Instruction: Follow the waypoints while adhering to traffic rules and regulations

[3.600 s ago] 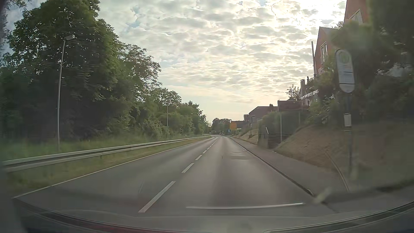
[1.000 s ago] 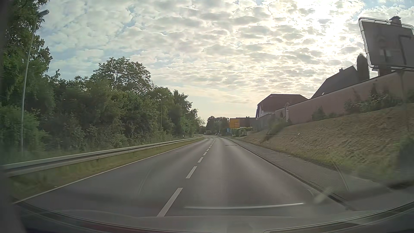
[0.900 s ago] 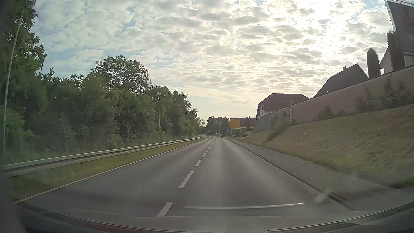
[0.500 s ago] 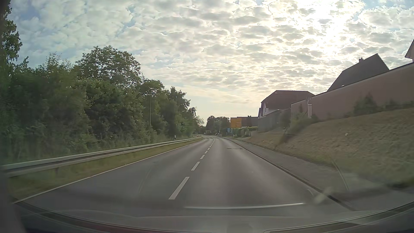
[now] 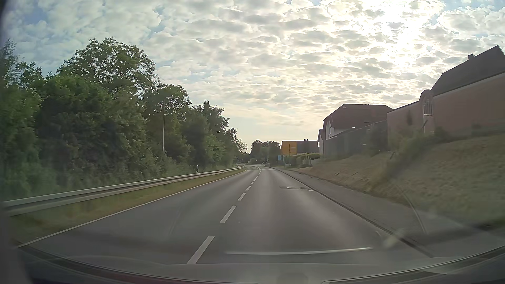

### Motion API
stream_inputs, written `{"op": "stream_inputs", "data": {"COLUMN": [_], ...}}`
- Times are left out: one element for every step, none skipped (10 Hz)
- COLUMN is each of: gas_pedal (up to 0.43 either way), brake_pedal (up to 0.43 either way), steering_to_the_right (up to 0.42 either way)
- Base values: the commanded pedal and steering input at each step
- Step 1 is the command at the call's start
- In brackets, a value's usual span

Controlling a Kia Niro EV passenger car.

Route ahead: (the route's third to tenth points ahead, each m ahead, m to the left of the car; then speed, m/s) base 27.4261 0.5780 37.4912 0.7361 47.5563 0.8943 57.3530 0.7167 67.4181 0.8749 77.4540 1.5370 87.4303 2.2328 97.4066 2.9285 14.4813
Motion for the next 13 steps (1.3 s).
{"op": "stream_inputs", "data": {"gas_pedal": [0.000,0.000,0.000,0.000,0.000,0.000,0.000,0.000,0.000,0.000,0.000,0.000,0.000], "brake_pedal": [0.030,0.030,0.030,0.030,0.030,0.030,0.030,0.030,0.030,0.030,0.030,0.030,0.030], "steering_to_the_right": [0.001,0.001,0.001,0.001,0.001,0.001,0.001,0.001,0.001,0.001,0.002,0.001,0.001]}}
